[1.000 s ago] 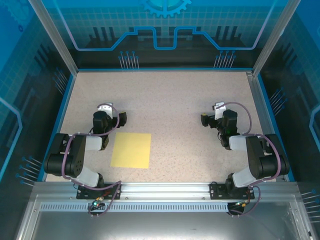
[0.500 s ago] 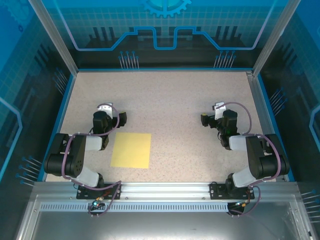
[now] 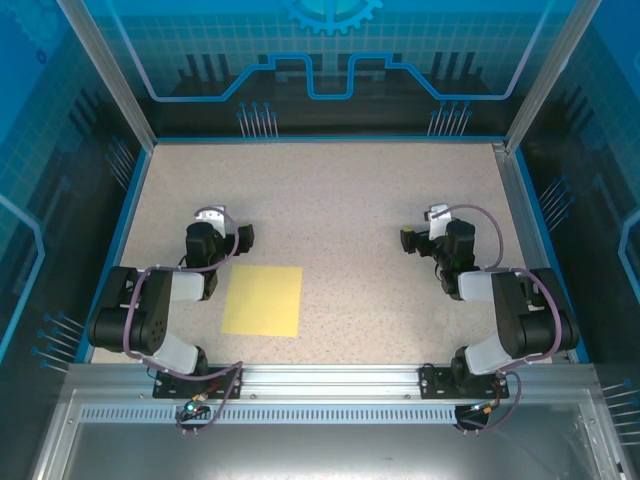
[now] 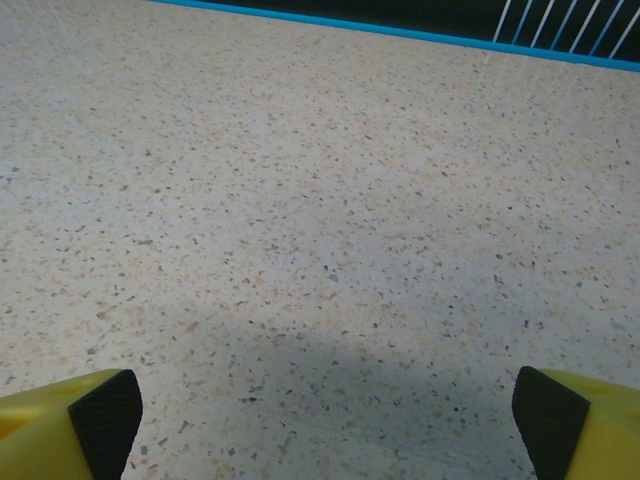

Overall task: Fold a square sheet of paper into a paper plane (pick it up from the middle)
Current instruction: Move the square sheet of paper to the center of the table.

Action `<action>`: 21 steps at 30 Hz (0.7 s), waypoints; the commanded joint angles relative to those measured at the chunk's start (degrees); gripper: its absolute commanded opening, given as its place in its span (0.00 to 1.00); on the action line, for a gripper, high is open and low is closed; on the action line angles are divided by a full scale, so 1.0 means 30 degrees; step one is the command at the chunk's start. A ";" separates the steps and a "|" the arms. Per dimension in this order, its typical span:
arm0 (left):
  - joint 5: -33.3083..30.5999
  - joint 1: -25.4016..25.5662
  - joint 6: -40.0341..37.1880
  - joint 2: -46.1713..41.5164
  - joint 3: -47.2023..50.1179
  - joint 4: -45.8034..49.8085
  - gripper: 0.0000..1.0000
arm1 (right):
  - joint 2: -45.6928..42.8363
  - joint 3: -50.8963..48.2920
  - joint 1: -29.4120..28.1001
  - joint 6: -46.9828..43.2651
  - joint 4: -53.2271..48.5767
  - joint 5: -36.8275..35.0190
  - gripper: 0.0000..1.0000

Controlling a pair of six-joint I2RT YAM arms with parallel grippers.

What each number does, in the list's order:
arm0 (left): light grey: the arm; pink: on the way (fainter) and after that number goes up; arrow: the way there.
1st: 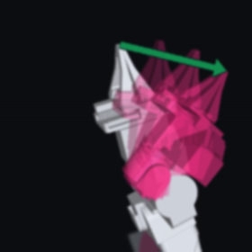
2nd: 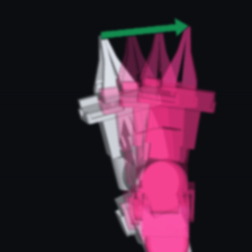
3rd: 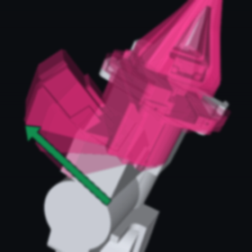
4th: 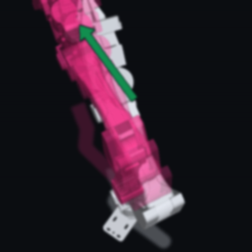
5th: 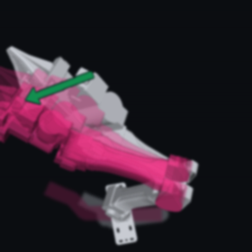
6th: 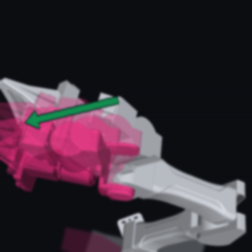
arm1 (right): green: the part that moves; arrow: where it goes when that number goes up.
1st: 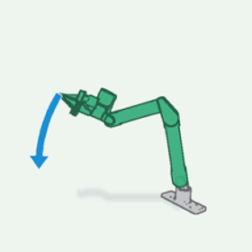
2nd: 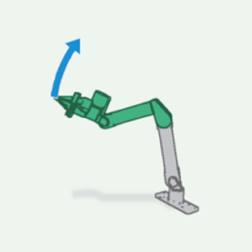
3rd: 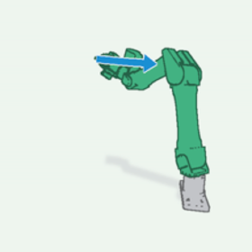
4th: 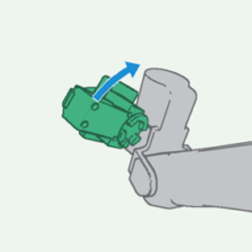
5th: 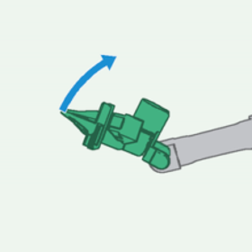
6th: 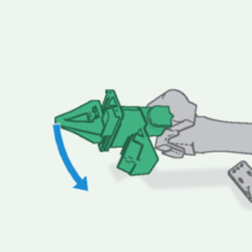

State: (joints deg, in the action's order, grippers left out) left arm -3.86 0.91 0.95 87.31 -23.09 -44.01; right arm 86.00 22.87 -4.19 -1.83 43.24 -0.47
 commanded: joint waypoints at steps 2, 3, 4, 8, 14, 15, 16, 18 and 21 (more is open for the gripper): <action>0.0486 -0.0214 -0.0319 -0.1722 0.0475 -0.0463 0.98 | -0.0858 -0.1527 -0.0141 -0.0716 0.2986 0.0457 0.99; 0.0717 -0.0214 -0.0359 -0.2278 0.0343 0.0318 0.99 | -0.0874 -0.1692 -0.0198 -0.0776 0.3233 0.0383 1.00; 0.1023 -0.0233 -0.0309 -0.3029 -0.0005 0.1709 0.99 | -0.0892 -0.1735 -0.0219 -0.0810 0.3307 0.0337 0.99; 0.1852 -0.0244 0.0463 -0.4904 -0.0628 0.5202 0.99 | -0.1942 -0.1713 -0.0455 -0.1027 0.2403 0.0271 0.99; 0.1484 -0.0301 0.1837 -0.8312 0.0071 0.7054 0.99 | -0.5856 0.2914 -0.0798 0.2183 -1.0861 -0.2465 1.00; 0.1505 -0.0302 0.2115 -0.8884 -0.0002 0.7683 0.99 | -0.6221 0.3667 -0.0831 0.3036 -1.2574 -0.2803 0.99; 0.1470 -0.0302 0.2545 -0.9531 -0.0273 0.8686 0.99 | -0.6663 0.4468 -0.0882 0.4528 -1.4452 -0.3196 0.99; 0.1065 -0.0302 0.3759 -1.0444 -0.0788 1.0282 0.98 | -0.7305 0.6282 -0.0890 0.8161 -1.8285 -0.3690 0.99; 0.0600 -0.0302 0.5486 -1.1352 -0.1676 1.2953 0.98 | -0.7515 0.7207 -0.0709 0.8486 -1.9822 0.1566 0.99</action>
State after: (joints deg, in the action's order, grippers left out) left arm -1.26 0.78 10.81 55.31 -25.06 -15.03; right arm 64.12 43.09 -5.89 15.05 0.25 -5.02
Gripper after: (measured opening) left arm 0.985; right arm 0.995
